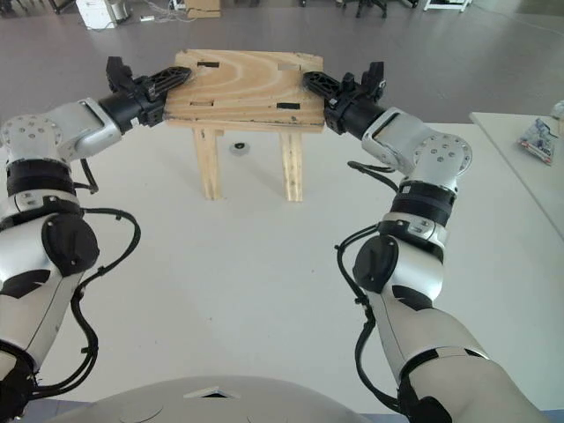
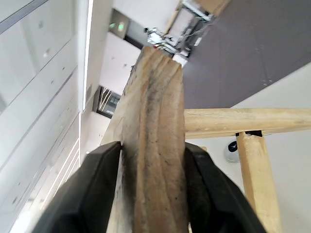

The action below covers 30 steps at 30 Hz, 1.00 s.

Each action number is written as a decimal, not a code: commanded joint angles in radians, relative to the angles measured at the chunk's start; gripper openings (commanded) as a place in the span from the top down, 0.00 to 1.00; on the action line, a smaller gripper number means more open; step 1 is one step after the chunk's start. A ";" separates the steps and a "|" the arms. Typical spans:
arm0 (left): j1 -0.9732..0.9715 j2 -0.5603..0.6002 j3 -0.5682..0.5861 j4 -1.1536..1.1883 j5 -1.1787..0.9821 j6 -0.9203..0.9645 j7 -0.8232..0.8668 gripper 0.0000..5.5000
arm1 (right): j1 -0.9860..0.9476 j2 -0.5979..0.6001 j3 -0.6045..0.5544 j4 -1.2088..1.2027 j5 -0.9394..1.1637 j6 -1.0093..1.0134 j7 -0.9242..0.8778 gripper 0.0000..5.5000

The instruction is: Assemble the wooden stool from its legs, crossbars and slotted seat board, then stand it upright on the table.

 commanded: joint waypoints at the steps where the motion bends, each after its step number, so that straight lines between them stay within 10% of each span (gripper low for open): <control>1: -0.096 -0.003 0.059 0.209 0.084 -0.143 0.367 0.69 | -0.120 0.052 -0.002 0.034 -0.136 -0.137 -0.384 0.66; 6: -0.009 -0.088 0.039 0.215 0.146 -0.171 0.376 0.69 | -0.028 0.061 0.008 0.249 -0.177 -0.274 -0.429 0.66; 11: 0.005 -0.103 0.023 0.136 0.197 -0.100 0.367 0.56 | -0.018 0.046 0.042 0.279 -0.143 -0.201 -0.317 0.42; 20: 0.134 0.155 -0.053 -0.273 0.225 0.140 0.067 0.41 | -0.060 -0.212 0.069 0.331 -0.113 -0.022 0.082 0.25; 27: 0.594 0.108 -0.228 -0.766 0.464 -0.545 -0.395 0.41 | 0.134 -0.269 0.004 -0.088 -0.007 -0.122 0.538 0.25; 30: 0.797 0.069 -0.275 -0.825 0.616 -0.770 -0.373 0.41 | 0.500 -0.278 0.314 -0.249 -0.435 -0.481 0.549 0.25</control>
